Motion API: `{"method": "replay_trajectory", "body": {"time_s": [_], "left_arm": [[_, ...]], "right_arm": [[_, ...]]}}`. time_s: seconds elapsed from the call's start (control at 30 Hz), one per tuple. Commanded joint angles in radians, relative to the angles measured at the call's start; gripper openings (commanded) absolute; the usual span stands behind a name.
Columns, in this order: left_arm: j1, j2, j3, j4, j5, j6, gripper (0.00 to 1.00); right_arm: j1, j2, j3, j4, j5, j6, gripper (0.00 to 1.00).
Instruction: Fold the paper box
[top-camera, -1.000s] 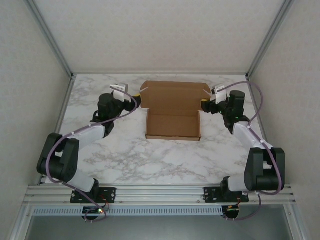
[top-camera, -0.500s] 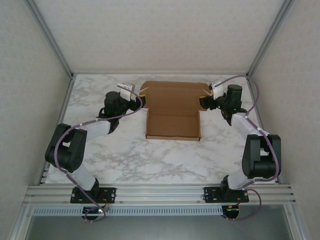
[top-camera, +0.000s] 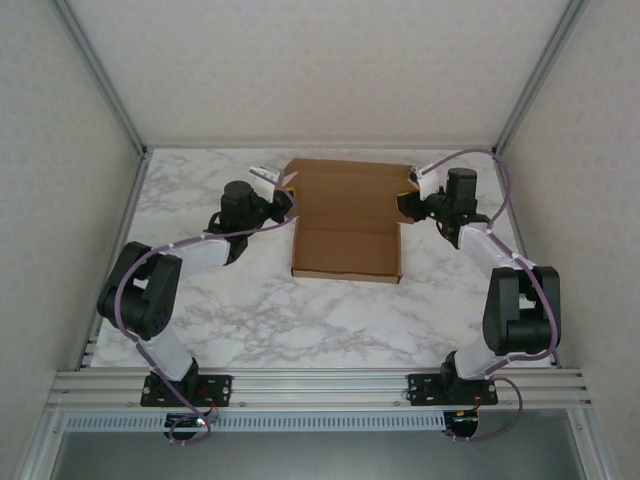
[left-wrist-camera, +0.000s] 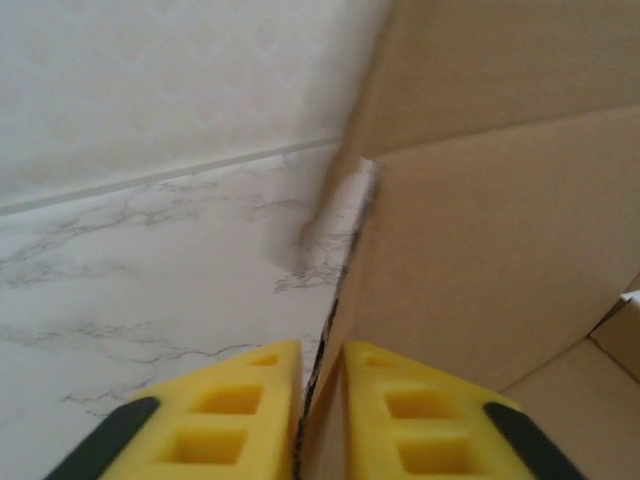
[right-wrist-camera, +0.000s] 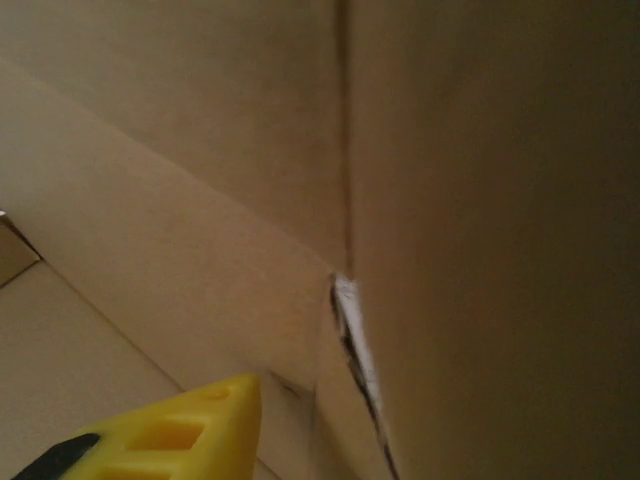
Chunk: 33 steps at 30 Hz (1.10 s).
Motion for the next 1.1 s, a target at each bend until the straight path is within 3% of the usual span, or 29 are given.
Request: {"method": "replay_trajectory", "body": {"time_s": [0.0, 0.23, 0.5, 0.57, 0.67, 0.87, 1.07], "left_arm": [[-0.018, -0.002, 0.030, -0.023, -0.019, -0.008, 0.10], [-0.067, -0.052, -0.023, 0.033, -0.071, -0.055, 0.04], [-0.098, -0.147, -0.154, 0.127, -0.201, -0.165, 0.00], [-0.098, -0.173, -0.185, 0.149, -0.214, -0.188, 0.00], [-0.099, -0.208, -0.217, 0.152, -0.248, -0.200, 0.00], [-0.098, -0.260, -0.267, 0.148, -0.288, -0.186, 0.00], [-0.097, -0.278, -0.279, 0.122, -0.319, -0.158, 0.00]], "right_arm": [[0.019, -0.068, -0.012, -0.012, 0.017, 0.004, 0.31], [0.083, -0.112, -0.036, -0.043, 0.112, 0.078, 0.11], [0.219, -0.167, -0.061, -0.044, 0.455, 0.258, 0.02], [0.243, -0.165, -0.052, -0.043, 0.551, 0.321, 0.08], [0.246, -0.155, -0.027, -0.063, 0.584, 0.399, 0.17], [0.244, -0.146, -0.068, -0.005, 0.436, 0.304, 0.31], [0.228, -0.157, -0.095, 0.008, 0.364, 0.246, 0.39]]}}
